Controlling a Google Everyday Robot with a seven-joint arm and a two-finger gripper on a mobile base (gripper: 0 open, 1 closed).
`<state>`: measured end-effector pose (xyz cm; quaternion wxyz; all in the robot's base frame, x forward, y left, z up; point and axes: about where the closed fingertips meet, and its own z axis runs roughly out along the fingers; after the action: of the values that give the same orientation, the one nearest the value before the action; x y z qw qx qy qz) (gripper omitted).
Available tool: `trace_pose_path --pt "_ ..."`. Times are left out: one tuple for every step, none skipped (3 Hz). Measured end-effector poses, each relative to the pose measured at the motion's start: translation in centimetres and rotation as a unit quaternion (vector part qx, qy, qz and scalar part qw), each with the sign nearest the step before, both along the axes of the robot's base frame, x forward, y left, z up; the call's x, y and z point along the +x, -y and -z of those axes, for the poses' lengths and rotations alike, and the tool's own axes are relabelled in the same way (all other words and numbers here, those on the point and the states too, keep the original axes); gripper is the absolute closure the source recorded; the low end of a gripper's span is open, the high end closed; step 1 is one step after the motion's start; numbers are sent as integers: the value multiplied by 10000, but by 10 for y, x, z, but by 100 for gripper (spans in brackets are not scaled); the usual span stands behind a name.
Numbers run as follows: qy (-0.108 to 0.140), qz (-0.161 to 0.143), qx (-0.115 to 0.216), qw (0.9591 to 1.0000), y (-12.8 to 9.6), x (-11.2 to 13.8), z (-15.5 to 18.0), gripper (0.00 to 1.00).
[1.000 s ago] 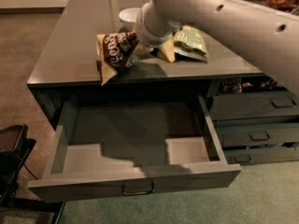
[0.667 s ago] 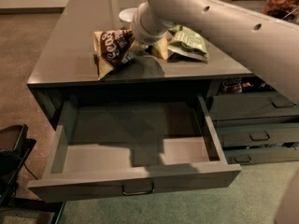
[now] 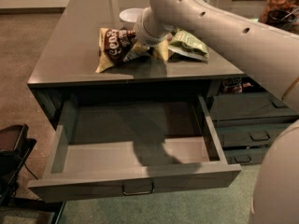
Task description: Pick brown chip bag from top drawer and place on counter
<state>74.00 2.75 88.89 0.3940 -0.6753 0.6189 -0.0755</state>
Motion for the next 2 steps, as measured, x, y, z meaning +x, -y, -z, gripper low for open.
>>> trace_pose_path --pt "0 0 0 10000 0 0 0 59" --pt "0 0 0 10000 0 0 0 36"
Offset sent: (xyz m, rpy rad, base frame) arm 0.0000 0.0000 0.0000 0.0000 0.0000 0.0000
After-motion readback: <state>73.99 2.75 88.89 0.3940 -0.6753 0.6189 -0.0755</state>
